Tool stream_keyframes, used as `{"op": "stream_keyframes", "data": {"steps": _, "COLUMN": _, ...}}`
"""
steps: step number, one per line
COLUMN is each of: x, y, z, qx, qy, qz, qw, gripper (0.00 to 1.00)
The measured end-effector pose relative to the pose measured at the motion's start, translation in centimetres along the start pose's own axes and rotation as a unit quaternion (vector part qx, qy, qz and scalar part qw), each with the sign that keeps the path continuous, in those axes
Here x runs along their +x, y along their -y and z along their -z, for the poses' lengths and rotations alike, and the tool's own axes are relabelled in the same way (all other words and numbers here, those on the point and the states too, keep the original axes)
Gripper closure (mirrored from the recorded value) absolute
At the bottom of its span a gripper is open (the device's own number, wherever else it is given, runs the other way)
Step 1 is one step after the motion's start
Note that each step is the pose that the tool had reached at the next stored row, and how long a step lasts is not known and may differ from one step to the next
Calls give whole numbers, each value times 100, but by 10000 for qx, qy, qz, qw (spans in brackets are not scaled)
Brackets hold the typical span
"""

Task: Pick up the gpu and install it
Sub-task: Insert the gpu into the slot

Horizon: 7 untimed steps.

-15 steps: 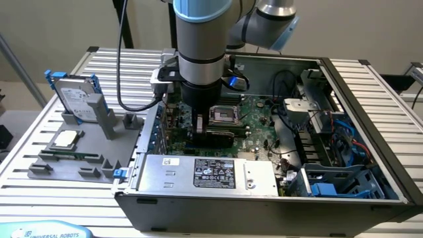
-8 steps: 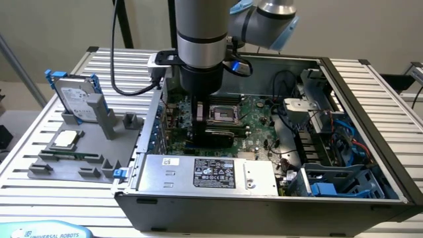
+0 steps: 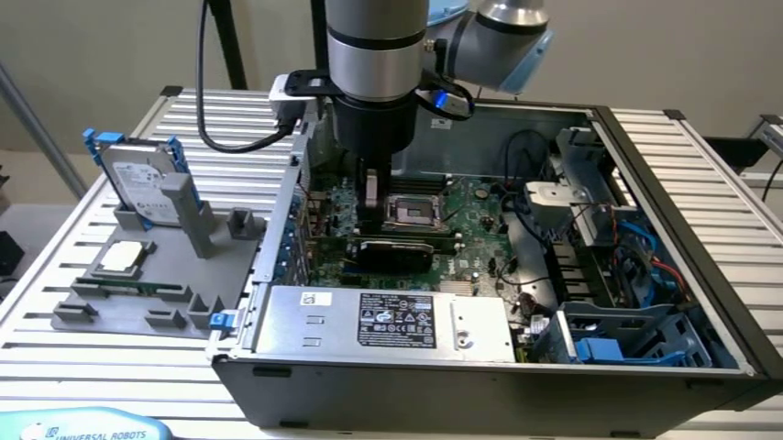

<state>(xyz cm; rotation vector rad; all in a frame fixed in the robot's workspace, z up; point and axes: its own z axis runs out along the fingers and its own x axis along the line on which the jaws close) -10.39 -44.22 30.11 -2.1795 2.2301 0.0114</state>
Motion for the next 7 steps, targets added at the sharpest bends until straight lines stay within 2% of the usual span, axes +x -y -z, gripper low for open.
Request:
{"op": "stream_keyframes", "data": {"steps": 4, "x": 0, "y": 0, "z": 1, "qx": 0, "qy": -1, "qz": 0, "qw": 10000, "gripper": 86}}
{"op": "stream_keyframes", "data": {"steps": 7, "x": 0, "y": 0, "z": 1, "qx": 0, "qy": -1, "qz": 0, "qw": 10000, "gripper": 89}}
